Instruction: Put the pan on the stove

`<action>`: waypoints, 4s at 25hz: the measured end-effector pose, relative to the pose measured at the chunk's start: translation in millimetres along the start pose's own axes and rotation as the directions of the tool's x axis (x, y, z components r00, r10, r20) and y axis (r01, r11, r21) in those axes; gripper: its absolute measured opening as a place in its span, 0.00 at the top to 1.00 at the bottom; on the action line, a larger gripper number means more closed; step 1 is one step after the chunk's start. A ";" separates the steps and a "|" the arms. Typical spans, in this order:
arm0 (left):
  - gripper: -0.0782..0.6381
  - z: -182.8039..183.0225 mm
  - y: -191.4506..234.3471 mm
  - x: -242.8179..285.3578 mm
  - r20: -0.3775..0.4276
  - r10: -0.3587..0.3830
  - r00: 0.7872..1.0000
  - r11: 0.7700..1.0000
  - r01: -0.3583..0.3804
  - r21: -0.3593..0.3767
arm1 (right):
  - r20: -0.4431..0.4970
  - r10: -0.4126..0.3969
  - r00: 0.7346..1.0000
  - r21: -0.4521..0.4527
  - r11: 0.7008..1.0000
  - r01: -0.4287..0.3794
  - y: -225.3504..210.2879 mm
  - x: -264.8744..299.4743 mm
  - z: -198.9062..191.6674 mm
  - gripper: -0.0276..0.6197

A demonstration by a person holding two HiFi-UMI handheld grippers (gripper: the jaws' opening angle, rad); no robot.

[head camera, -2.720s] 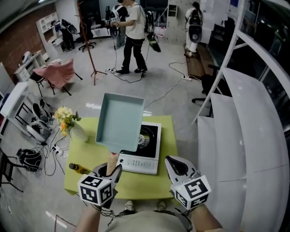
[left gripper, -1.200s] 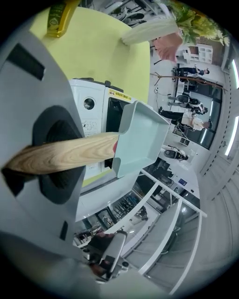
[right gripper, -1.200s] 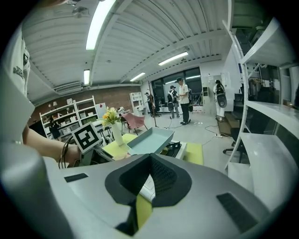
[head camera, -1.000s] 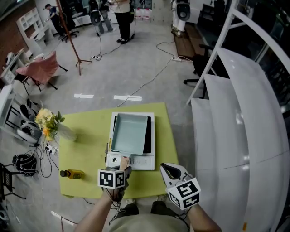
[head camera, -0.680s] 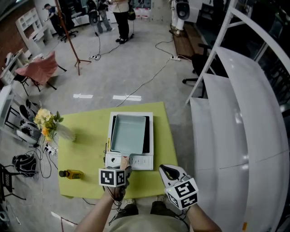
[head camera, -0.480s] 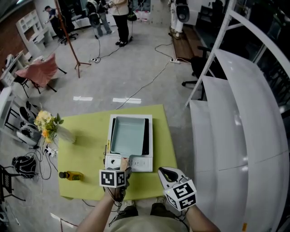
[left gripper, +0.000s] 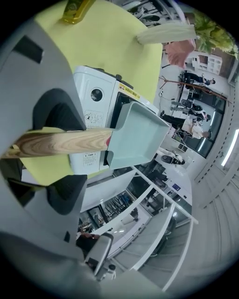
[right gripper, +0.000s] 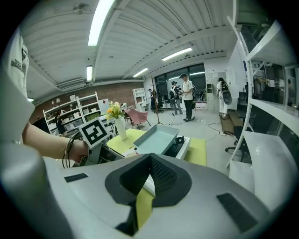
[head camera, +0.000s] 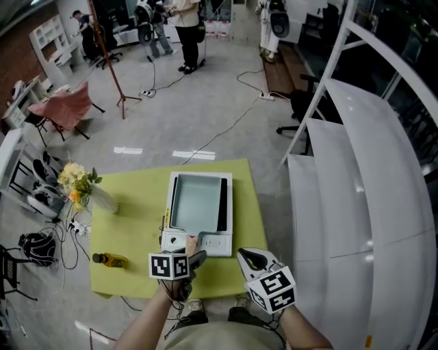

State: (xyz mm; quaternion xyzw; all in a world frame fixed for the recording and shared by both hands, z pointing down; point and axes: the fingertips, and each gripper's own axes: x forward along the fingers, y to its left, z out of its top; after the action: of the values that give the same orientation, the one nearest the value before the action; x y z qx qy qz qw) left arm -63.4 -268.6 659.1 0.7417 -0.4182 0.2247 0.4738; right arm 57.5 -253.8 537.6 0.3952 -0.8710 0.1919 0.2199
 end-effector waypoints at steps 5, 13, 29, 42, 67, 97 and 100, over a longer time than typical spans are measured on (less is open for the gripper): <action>0.60 8.3 7.9 -7.3 0.037 0.061 0.997 0.998 -0.061 0.002 | 0.005 0.007 1.000 -0.017 1.000 -0.007 9.7 -3.6 2.8 0.95; 0.74 3.3 15.7 -4.8 0.034 0.089 0.995 0.996 -0.089 -0.017 | -0.008 0.006 1.000 -0.011 1.000 -0.006 14.4 -7.1 -7.2 0.95; 0.75 56.5 14.4 -13.5 0.105 0.025 0.994 0.996 -0.015 -0.090 | -0.021 0.001 1.000 -0.007 1.000 -0.001 3.7 1.8 -4.8 0.95; 0.58 64.1 10.5 -57.7 0.175 0.085 0.981 0.987 -0.107 0.120 | 0.026 -0.023 0.999 -0.024 0.999 0.024 0.4 -4.8 18.0 0.95; 0.87 145.9 -125.1 -309.2 0.722 -0.080 0.687 0.827 -0.358 0.433 | 0.588 -0.003 0.809 -0.133 0.986 0.100 72.5 -153.4 209.0 0.95; 0.88 73.2 -102.6 -273.8 0.693 -0.066 0.718 0.743 -0.428 0.514 | 0.377 0.077 0.923 -0.164 0.986 -0.016 110.4 -106.6 123.1 0.95; 0.88 68.7 -102.9 -269.4 0.669 -0.083 0.739 0.774 -0.374 0.510 | 0.369 0.090 0.925 -0.171 0.985 -0.028 111.7 -104.2 121.9 0.95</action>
State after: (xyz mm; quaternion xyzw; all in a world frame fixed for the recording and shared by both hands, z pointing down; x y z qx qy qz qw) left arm -130.0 -199.3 378.6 0.8464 -0.5208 0.1111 0.0070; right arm 4.5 -184.2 362.9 0.3789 -0.9212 0.0478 0.0747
